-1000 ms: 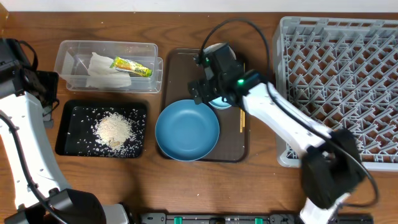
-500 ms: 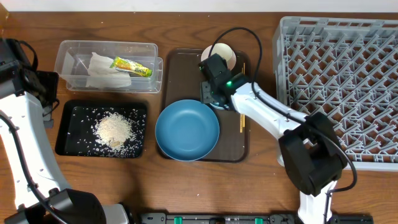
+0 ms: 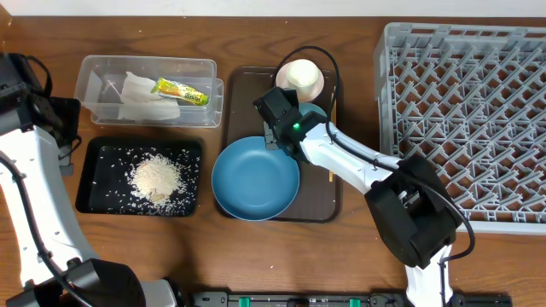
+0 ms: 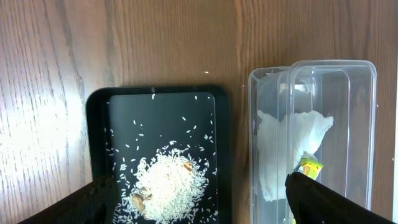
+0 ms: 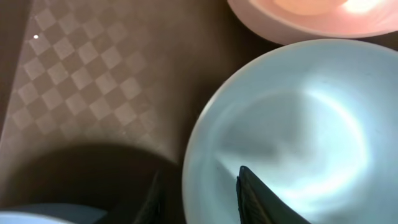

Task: Sort waste into correct bins and load items into the dishwasher rack
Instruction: 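Grasp the light-blue bowl rim with the right gripper and lift, then carry the light-blue bowl right and lower it into the gray rack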

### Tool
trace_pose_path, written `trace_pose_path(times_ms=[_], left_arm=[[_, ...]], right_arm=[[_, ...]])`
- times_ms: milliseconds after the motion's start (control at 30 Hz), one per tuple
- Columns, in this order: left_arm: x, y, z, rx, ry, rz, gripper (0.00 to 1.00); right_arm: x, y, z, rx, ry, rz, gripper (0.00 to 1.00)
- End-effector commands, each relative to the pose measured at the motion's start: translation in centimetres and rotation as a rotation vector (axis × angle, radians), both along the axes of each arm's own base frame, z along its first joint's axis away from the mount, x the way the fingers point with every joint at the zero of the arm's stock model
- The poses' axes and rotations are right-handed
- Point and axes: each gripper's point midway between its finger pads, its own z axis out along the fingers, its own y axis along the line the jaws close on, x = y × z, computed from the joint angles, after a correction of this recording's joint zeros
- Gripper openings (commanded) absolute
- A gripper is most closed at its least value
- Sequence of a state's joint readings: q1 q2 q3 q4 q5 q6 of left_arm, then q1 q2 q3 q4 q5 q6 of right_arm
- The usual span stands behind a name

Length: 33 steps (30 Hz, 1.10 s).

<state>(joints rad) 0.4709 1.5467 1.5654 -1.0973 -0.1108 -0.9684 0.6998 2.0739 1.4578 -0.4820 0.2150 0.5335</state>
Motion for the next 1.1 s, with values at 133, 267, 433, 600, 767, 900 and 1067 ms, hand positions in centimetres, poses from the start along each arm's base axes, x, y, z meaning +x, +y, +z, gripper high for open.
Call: trace_pose_path(times_ms=[133,267,433,600,767,900,1067], left_arm=[[-0.2,0.2,-0.1,0.002,0.008,0.005,0.88],[-0.2,0.2,-0.1,0.002,0.008,0.005,0.89],[-0.2,0.2,-0.1,0.002,0.008,0.005,0.88],[-0.2,0.2,-0.1,0.002,0.008,0.005,0.89],[-0.2,0.2,-0.1,0.002,0.008,0.005,0.89],[-0.2,0.2,-0.1,0.002,0.008,0.005,0.89],[-0.2,0.2,-0.1,0.002,0.008,0.005,0.89]], right_arm=[[0.4,-0.3,0.1,-0.023,-0.024,-0.026,0.15],[0.7,-0.3,1.0,-0.014,-0.035,-0.029,0.04],[0.8,-0.3,4.1,0.023,-0.076,-0.030,0.01],[1.0,-0.5,10.6,0.130,-0.154,-0.005,0.01],[1.1,-4.4,18.4,0.251,-0.235,-0.004,0.01],[1.6,-10.2,23.1,0.302,-0.296,-0.025,0.01],[2.1,-21.4,24.3,0.335,-0.275,-0.180,0.01]])
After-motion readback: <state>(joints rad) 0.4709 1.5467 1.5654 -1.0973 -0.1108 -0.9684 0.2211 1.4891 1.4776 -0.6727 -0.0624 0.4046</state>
